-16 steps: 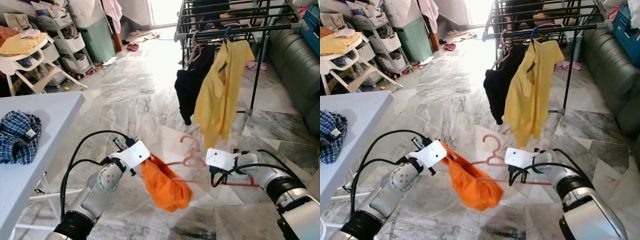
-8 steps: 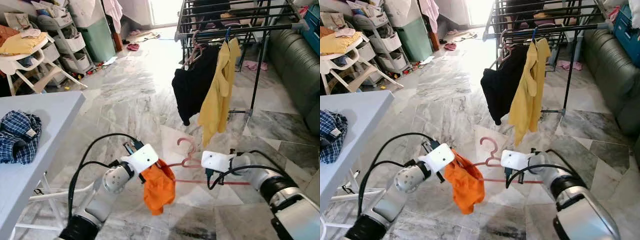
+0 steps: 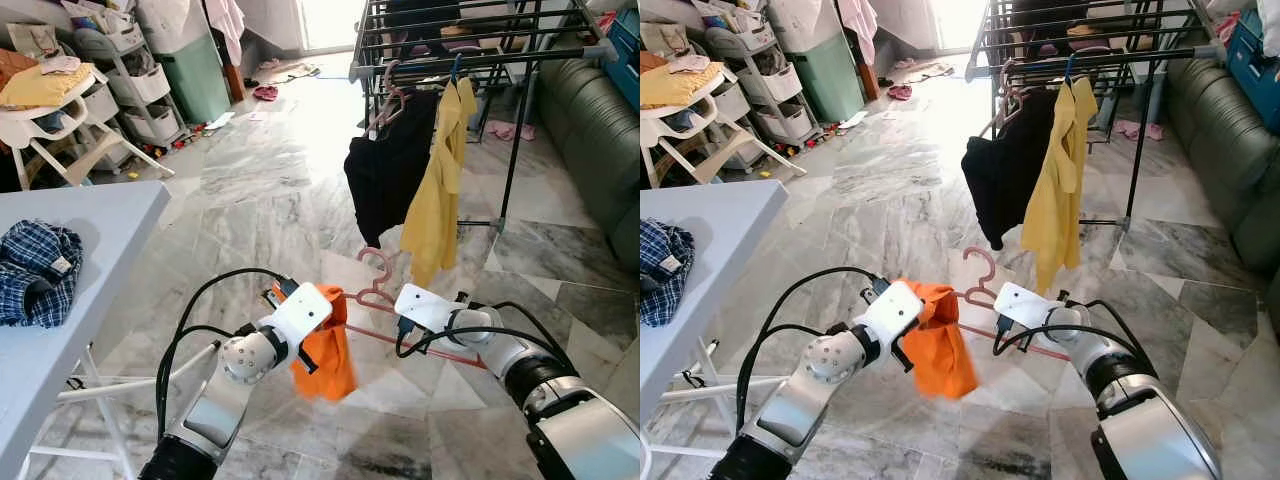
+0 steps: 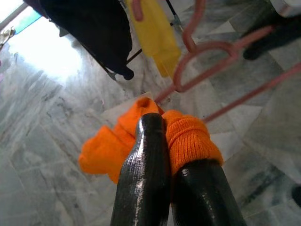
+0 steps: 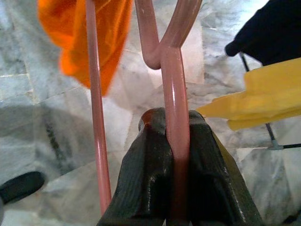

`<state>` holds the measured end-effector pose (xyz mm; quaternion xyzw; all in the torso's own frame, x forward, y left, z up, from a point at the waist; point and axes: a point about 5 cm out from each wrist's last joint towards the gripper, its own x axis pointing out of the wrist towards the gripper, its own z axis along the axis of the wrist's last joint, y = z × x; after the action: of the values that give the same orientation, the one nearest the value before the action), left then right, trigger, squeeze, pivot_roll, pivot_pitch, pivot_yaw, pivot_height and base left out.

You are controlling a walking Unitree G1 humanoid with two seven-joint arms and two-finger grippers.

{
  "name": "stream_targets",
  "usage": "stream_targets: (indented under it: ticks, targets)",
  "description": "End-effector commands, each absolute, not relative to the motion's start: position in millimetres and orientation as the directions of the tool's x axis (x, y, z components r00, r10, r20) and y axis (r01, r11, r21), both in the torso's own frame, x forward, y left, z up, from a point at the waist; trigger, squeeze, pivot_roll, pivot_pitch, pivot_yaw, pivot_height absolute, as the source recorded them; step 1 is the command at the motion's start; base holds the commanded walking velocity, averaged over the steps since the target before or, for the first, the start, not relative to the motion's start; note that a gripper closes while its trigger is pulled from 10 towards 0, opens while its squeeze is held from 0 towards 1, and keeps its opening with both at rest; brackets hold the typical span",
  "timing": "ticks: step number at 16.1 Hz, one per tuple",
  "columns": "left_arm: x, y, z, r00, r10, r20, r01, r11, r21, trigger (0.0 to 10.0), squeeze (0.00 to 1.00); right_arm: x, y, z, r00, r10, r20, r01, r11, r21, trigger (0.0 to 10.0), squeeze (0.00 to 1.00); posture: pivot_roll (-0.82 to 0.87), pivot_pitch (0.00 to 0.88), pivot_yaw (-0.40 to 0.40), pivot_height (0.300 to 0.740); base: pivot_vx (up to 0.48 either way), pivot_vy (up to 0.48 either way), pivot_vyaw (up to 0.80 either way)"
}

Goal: Hang hanger

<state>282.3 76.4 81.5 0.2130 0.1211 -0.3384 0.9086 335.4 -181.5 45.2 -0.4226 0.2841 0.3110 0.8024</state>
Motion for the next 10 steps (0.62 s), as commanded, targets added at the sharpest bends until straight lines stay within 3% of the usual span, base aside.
stream_targets:
  ticks: [1,4,8,10]
  targets:
    - [289,83,92,0.769,-0.543,-0.337,0.635,0.711,0.303,10.0,0.0,335,-176,44,0.631,0.288,-0.72,-0.75,0.463,-0.472,10.0,0.0,-0.06,0.0,0.142,0.74,0.0,0.0,0.0]
    - [306,101,99,0.848,-0.429,-0.311,0.519,0.791,0.325,10.0,0.0,315,-177,25,0.519,0.359,-0.776,-0.834,0.412,-0.367,10.0,0.0,-0.07,0.0,0.141,0.74,0.0,0.0,0.0]
    - [315,111,101,0.879,-0.366,-0.306,0.46,0.822,0.337,10.0,0.0,278,-195,2,0.277,0.419,-0.865,-0.942,0.295,-0.159,10.0,0.0,-0.07,0.0,0.141,0.74,0.0,0.0,0.0]
    - [315,114,99,0.881,-0.354,-0.314,0.454,0.821,0.347,10.0,0.0,274,-225,1,0.308,0.293,-0.905,-0.921,0.331,-0.206,10.0,0.0,-0.08,0.0,0.144,0.74,0.0,0.0,0.0]
